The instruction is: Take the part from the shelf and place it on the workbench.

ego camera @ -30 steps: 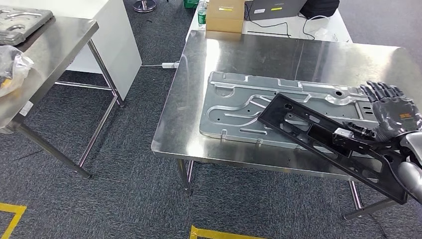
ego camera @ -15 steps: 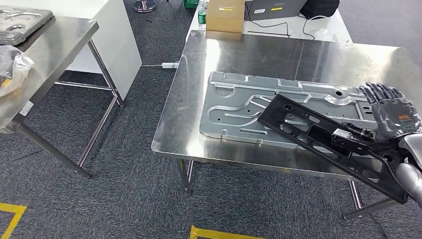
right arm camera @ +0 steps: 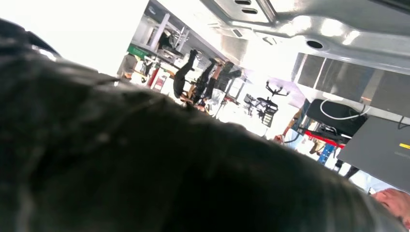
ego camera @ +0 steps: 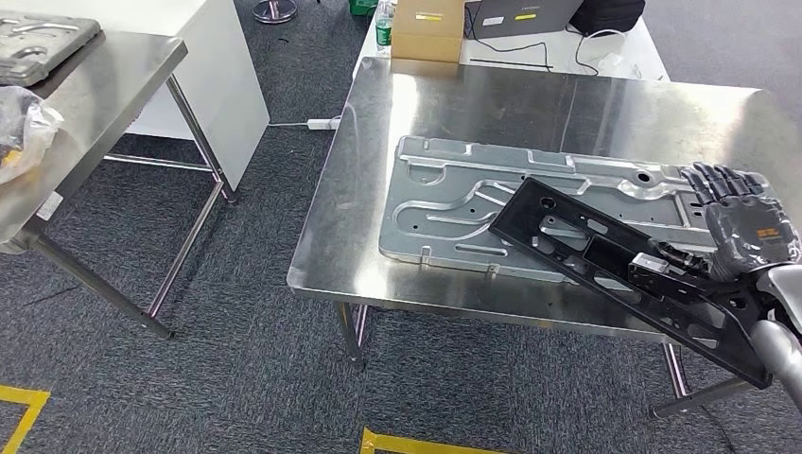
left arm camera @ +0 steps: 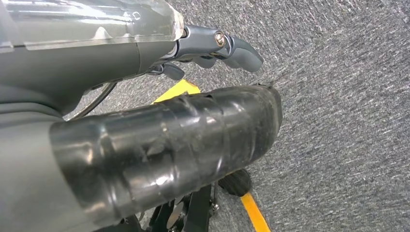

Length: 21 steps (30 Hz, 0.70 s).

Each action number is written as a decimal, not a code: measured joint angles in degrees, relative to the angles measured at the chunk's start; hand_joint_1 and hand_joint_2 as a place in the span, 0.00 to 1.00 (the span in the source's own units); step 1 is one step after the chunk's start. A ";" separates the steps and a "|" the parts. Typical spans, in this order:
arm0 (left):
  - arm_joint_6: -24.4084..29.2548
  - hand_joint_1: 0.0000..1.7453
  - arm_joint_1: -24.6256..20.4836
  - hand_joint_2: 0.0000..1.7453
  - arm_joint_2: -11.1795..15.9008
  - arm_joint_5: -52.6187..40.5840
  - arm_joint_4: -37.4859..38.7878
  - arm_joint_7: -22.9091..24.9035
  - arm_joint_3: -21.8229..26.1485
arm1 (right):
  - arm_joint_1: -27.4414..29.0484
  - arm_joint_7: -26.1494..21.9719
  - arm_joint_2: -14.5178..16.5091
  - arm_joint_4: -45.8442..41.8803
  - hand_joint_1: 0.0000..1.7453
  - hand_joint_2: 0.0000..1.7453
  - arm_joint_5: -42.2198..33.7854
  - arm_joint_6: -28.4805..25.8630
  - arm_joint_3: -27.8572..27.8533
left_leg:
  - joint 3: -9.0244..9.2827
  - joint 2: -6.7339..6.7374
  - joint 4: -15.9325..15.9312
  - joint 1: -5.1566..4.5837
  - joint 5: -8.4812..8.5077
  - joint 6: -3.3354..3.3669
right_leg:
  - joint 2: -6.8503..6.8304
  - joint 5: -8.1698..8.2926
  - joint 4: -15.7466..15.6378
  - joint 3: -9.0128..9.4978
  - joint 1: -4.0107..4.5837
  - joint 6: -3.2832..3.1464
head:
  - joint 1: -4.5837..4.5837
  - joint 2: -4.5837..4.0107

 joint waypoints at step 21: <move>-0.50 0.00 -0.02 0.00 0.00 -0.02 0.00 0.45 0.00 | 4.04 -2.95 3.74 -7.06 0.00 0.00 1.21 -0.64 -3.80 | 0.01 0.01 0.00 0.00 -0.01 -0.01 | 0.01 0.00 0.00 0.00 0.00 0.00 | 0.02 0.00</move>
